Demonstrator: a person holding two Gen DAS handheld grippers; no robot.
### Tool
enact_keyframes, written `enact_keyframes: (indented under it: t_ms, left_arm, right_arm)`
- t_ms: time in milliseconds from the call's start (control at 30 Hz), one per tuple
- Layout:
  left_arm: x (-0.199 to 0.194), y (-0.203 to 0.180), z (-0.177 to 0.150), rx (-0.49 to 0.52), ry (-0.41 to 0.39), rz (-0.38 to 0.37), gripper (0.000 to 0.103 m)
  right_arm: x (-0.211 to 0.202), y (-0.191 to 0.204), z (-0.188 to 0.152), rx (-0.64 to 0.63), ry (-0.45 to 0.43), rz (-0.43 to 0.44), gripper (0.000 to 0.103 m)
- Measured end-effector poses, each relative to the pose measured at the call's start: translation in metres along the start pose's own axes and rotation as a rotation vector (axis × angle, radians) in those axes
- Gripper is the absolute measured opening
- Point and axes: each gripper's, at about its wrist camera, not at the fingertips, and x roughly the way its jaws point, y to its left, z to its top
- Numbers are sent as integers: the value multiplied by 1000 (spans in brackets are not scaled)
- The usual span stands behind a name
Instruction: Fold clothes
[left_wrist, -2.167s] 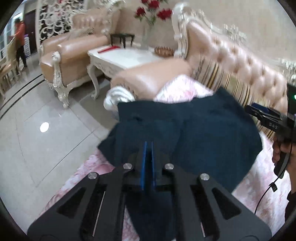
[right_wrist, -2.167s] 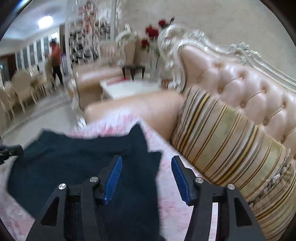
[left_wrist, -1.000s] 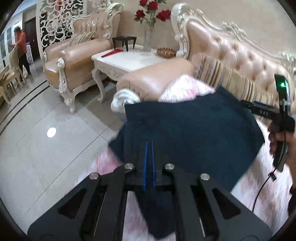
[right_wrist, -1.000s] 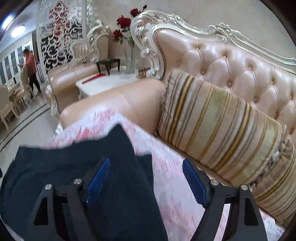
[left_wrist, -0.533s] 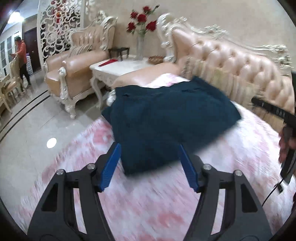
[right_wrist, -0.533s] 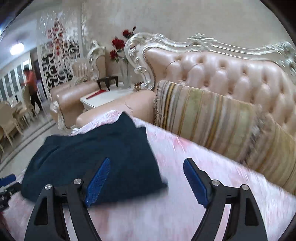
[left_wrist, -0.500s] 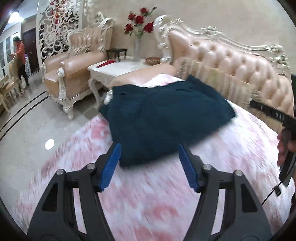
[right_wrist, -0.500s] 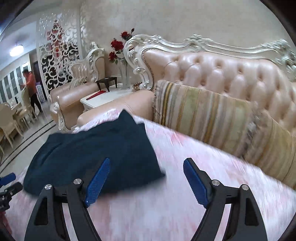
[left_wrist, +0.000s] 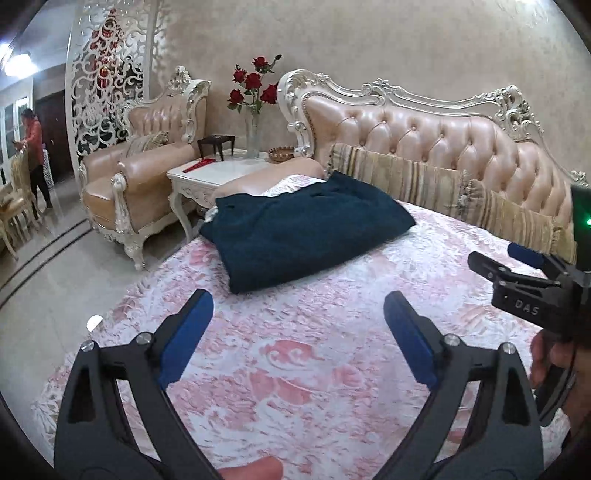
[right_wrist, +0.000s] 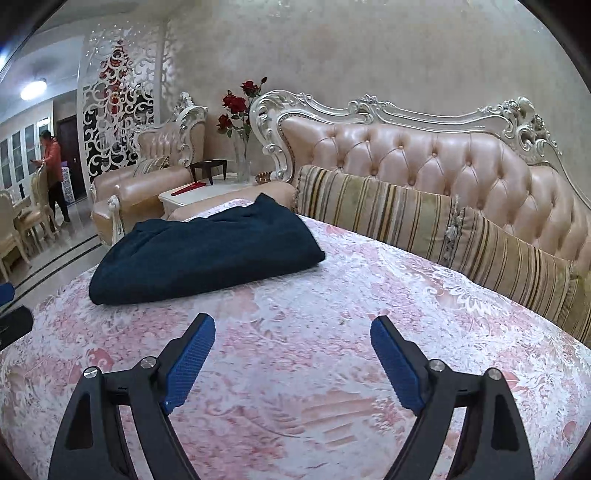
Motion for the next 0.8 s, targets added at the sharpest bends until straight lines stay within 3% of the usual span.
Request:
enact_keyframes:
  t_ms: [267,800]
  left_arm:
    - [20,14,-1,-1,0,48,98]
    - [28,3,-8,-3,13,20,101]
  right_arm:
    - [16,13,12,22,-14,-4,87]
    - [16,28,8,18,10,53,87]
